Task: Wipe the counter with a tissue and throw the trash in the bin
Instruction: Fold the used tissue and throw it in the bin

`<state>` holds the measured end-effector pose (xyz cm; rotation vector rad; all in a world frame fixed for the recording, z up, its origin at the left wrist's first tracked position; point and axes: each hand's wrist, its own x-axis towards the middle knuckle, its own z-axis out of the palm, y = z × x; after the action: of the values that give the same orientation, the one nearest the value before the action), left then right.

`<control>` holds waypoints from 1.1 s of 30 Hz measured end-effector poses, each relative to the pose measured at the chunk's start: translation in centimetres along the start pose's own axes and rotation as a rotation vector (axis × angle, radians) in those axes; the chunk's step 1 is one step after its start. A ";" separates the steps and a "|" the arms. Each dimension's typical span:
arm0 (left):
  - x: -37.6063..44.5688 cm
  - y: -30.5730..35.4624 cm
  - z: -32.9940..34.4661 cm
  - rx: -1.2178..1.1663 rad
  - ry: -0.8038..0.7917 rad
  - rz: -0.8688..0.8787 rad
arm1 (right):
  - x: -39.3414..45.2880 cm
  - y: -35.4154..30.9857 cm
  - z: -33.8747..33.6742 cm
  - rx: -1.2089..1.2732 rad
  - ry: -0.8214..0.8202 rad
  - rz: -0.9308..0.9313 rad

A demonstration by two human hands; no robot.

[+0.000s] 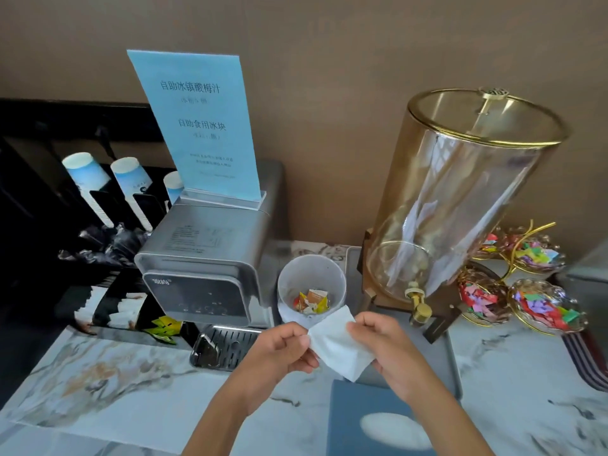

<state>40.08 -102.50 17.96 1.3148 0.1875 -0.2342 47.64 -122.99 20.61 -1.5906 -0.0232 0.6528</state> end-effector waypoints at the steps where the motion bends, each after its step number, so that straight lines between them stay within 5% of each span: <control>1: 0.2 0.2 -0.2 -0.007 -0.014 -0.004 | 0.1 -0.1 0.0 -0.011 0.002 -0.005; 9: 2.0 1.4 -1.0 0.024 -0.065 -0.041 | 0.9 -0.8 0.5 -0.059 0.021 -0.080; 16: 3.0 1.3 -1.1 0.116 0.039 -0.029 | 1.7 -0.7 1.6 -0.117 0.065 -0.153; 21: 2.9 0.9 -1.1 -0.060 0.169 -0.057 | 2.5 -0.3 1.8 -0.161 0.141 -0.204; 25: 2.7 -0.1 0.8 -0.308 0.248 -0.240 | 3.1 0.2 2.3 -0.135 0.197 -0.227; 33: 2.0 -0.8 1.6 -0.281 0.227 -0.334 | 3.6 1.2 3.2 -0.162 0.239 -0.205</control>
<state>41.81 -104.33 17.05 1.0235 0.6136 -0.3287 48.86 -118.91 18.21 -1.7861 -0.0624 0.3044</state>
